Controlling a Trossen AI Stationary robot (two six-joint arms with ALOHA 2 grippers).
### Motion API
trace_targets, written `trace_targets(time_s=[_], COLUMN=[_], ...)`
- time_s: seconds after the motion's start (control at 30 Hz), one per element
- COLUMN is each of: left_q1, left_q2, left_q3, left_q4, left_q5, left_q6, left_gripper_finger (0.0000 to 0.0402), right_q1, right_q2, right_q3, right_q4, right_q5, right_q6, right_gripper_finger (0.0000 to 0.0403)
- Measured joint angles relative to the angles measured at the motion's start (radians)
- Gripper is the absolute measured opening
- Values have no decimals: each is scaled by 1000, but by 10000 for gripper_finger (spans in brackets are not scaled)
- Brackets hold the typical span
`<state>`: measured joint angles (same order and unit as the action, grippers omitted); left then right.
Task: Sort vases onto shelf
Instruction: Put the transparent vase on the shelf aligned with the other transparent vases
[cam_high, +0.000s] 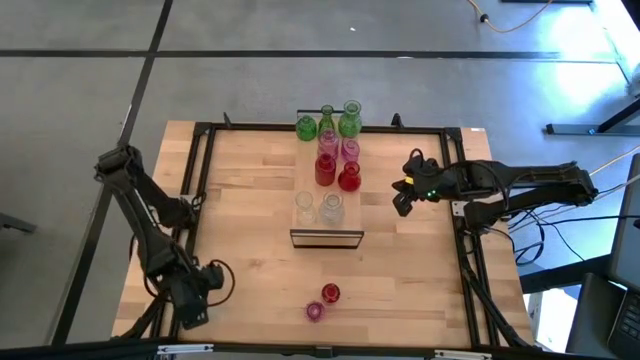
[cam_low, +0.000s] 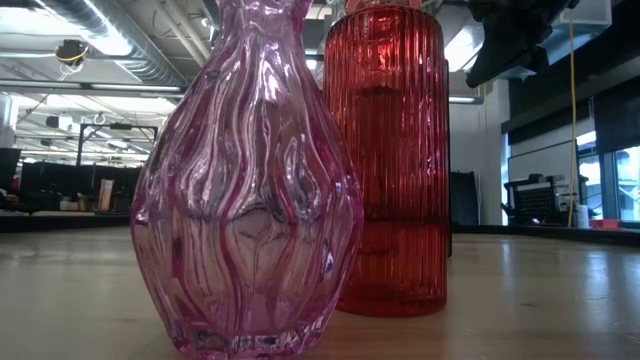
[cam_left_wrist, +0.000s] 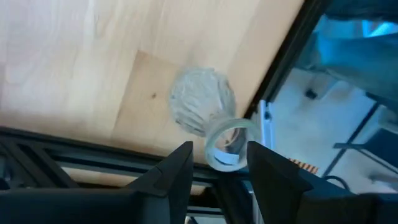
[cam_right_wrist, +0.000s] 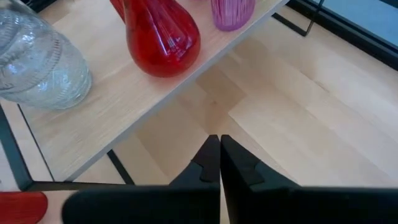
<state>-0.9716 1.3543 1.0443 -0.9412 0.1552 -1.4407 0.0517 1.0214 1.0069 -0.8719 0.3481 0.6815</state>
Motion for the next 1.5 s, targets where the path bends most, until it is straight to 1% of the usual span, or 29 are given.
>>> trace_targets(time_s=[0.07, 0.23, 0.33, 0.4, 0.53, 0.6, 0.67, 0.8, 0.9, 1.03, 1.1, 1.17, 1.3, 1.4, 1.5], left_q1=[0, 0, 0, 3, 35, 68, 112, 230, 345, 513, 591, 662, 764, 816, 857], left_q2=[21, 61, 68, 62, 20, -19, -67, -152, -185, -164, -127, -74, 46, 117, 168], left_q3=[-2, -41, -70, -75, -77, -79, -78, -52, 10, 143, 232, 326, 494, 580, 647], left_q4=[13, 83, 82, 65, 22, 7, 7, -4, -21, -71, -103, -125, -146, -153, -148], left_q5=[10, 74, 111, 117, 118, 110, 107, 51, 32, 31, 29, 30, 29, 39, 47], left_q6=[0, -1, -15, -13, 16, 28, 55, 121, 211, 363, 456, 554, 729, 814, 881], left_gripper_finger=[145, 141, 126, 100, 22, 16, 16, 14, 14, 14, 14, 14, 14, 14, 14], right_q1=[0, 0, 0, 0, 0, 0, 0, 6, 38, 78, 99, 124, 147, 146, 145], right_q2=[0, -9, -17, -23, -46, -66, -79, -92, -72, -25, 2, 30, 80, 116, 140], right_q3=[0, 0, 0, 0, 0, -1, -1, 0, 1, 0, 0, 0, 7, 40, 94], right_q4=[0, 2, 2, 6, 38, 76, 158, 333, 406, 426, 468, 547, 634, 635, 639], right_q5=[0, -8, -11, -11, -28, -47, -81, -198, -287, -361, -405, -436, -483, -528, -534], right_q6=[0, 0, 0, 0, -12, -31, -48, -137, -198, -225, -248, -271, -279, -280, -311], right_gripper_finger=[1, 1, 1, 1, 9, 29, 59, 123, 149, 150, 142, 133, 123, 129, 144])
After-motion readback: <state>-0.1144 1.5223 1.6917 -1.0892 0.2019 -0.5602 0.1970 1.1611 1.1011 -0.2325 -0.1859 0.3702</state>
